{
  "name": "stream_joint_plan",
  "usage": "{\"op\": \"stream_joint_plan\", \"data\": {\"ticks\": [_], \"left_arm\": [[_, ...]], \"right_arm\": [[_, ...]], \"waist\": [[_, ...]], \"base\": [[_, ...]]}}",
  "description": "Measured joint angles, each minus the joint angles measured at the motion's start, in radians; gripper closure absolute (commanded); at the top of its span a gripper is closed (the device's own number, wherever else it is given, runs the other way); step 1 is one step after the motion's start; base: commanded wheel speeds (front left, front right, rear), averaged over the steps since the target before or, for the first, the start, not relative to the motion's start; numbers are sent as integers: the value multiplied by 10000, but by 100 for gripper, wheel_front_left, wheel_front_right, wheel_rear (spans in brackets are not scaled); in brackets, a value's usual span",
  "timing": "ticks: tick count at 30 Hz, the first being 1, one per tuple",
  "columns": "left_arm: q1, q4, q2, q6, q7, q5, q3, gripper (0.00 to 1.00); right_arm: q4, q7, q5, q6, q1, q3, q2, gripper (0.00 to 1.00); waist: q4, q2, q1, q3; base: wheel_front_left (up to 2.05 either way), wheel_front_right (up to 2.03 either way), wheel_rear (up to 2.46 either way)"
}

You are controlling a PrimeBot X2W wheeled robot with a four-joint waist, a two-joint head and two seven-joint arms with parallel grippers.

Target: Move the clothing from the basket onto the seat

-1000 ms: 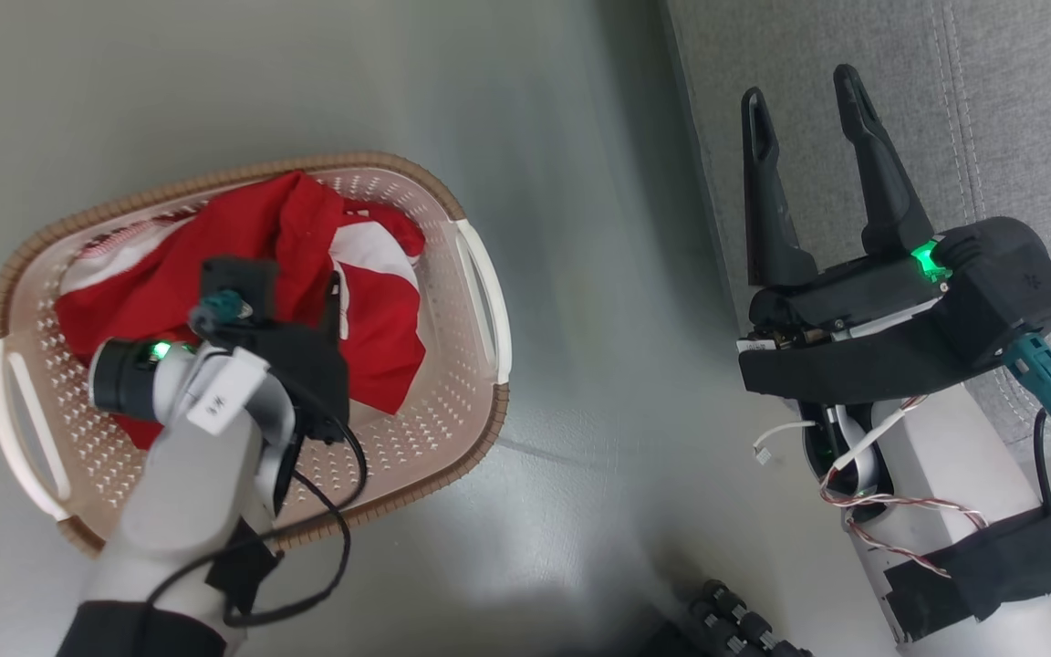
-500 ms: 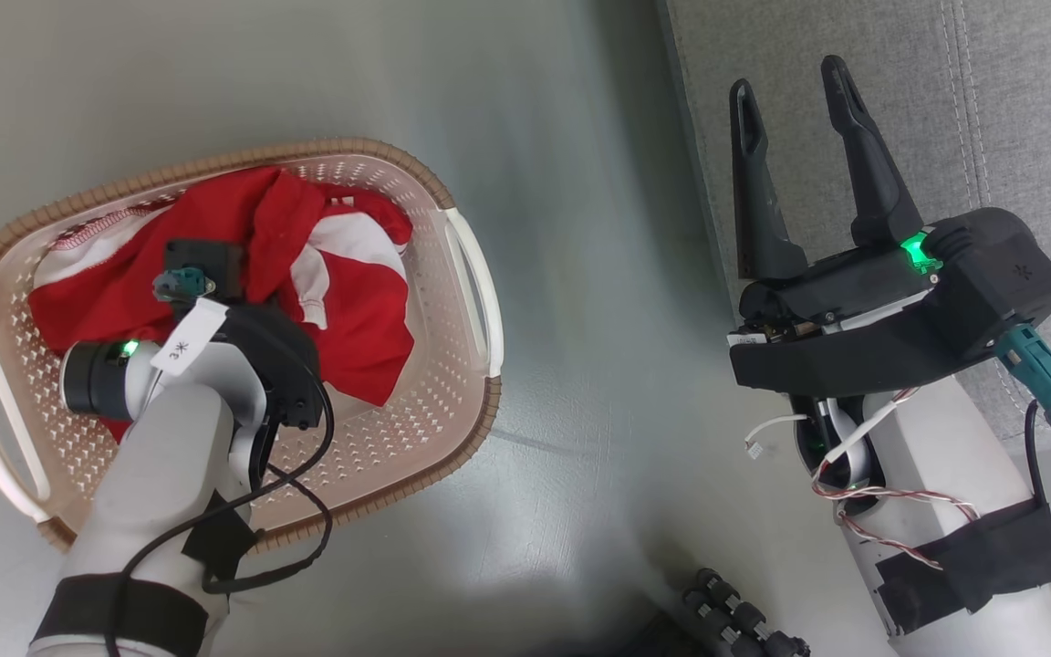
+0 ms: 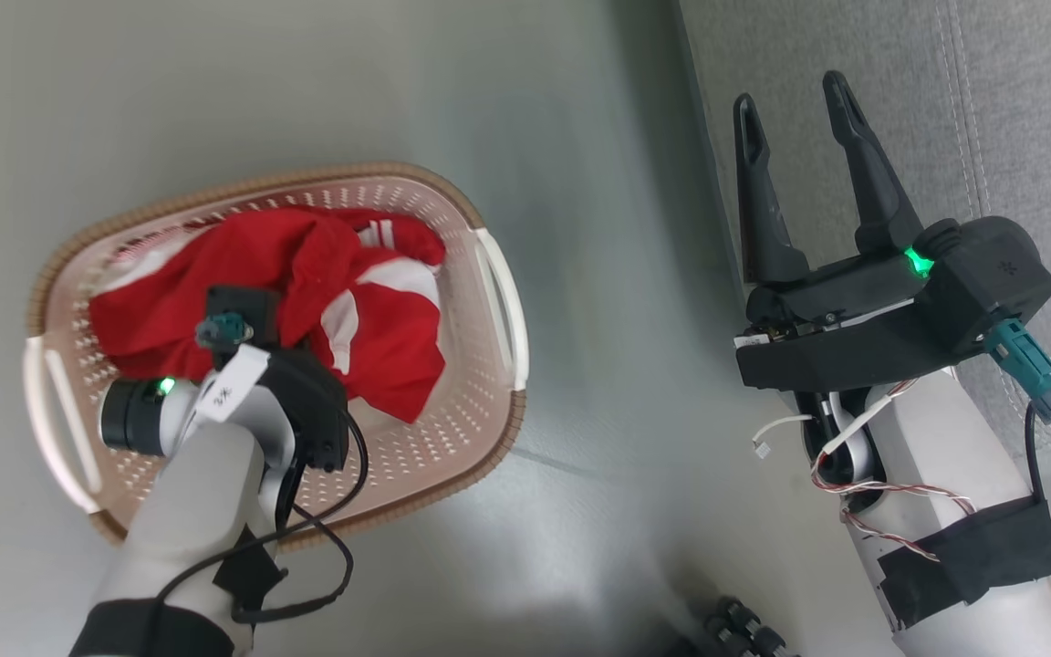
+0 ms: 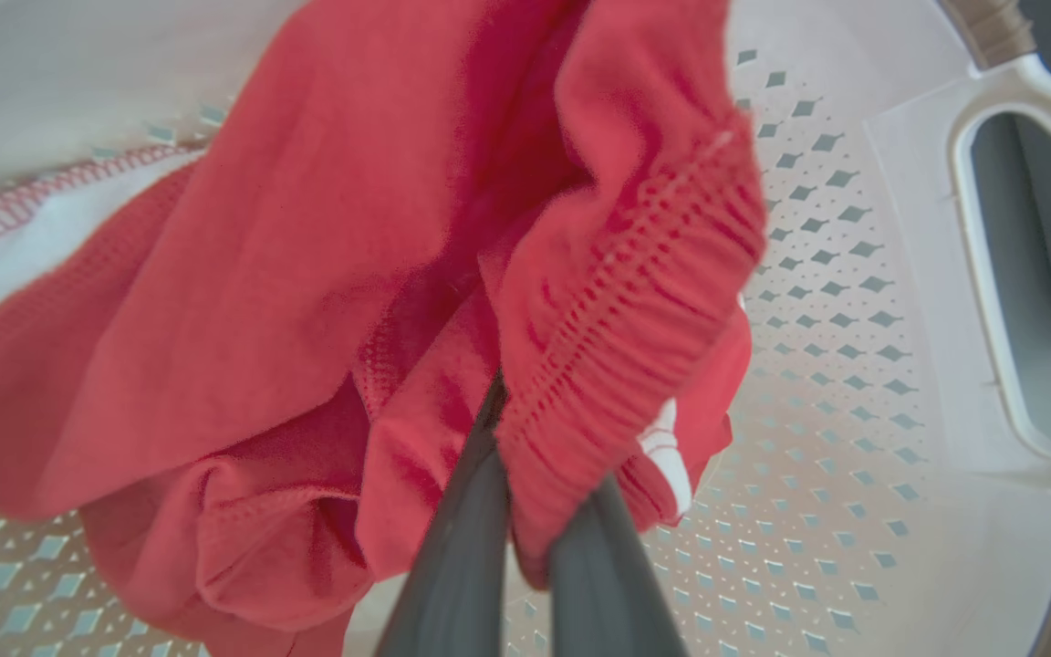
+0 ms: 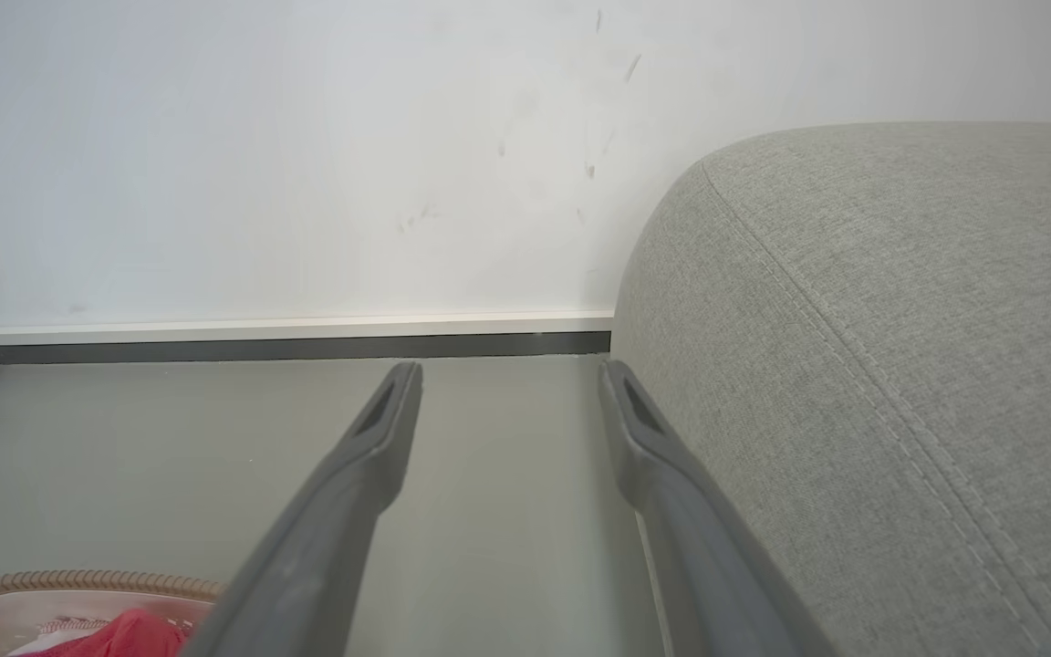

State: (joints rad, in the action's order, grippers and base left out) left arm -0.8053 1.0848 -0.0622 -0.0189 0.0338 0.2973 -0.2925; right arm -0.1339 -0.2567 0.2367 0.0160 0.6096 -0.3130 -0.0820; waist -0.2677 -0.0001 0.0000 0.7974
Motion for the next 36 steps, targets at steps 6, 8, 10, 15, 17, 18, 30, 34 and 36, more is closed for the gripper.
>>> {"op": "stream_joint_plan", "data": {"ticks": [6,8,10,15,17,18,30,34,36], "left_arm": [[240,27,56,-184,539,184,90,100],[322,25,84,-267,750,184,84,100],[389,25,94,-353,924,213,71,100],[599,-15,115,-441,1450,213,-4,100],[710,-67,130,-523,1655,245,0,100],[759,-98,144,-520,1710,263,0,100],[1227,-807,213,-614,2075,614,113,100],[1455,-1208,238,-614,2119,631,144,100],[1615,-1407,238,-614,2151,631,150,100]], "right_arm": [[-309,0,-71,-77,-79,58,-90,0],[-420,0,-73,-88,-148,71,-146,0],[-546,0,-84,-125,-283,79,-161,0],[-913,0,-88,-167,-605,79,-182,0],[-1030,0,-90,-178,-765,81,-198,0],[-1072,0,-94,-178,-853,86,-211,0],[-1563,0,-98,-276,-1715,123,-336,0],[-1643,0,-98,-326,-1844,121,-336,0],[-1678,0,-98,-337,-1933,115,-326,0]], "waist": [[272,0,0,-530],[367,0,-1,-738],[459,0,0,-963],[669,0,-1,-1582],[745,0,-1,-1851],[783,0,-1,-1985],[1217,0,-2,-3496],[1372,-1,-2,-4034],[1441,-1,-2,-4298]], "base": [[0,0,0],[0,0,0],[0,0,0],[0,0,0],[0,0,0],[0,0,0],[0,0,0],[0,0,0],[0,0,0]]}}
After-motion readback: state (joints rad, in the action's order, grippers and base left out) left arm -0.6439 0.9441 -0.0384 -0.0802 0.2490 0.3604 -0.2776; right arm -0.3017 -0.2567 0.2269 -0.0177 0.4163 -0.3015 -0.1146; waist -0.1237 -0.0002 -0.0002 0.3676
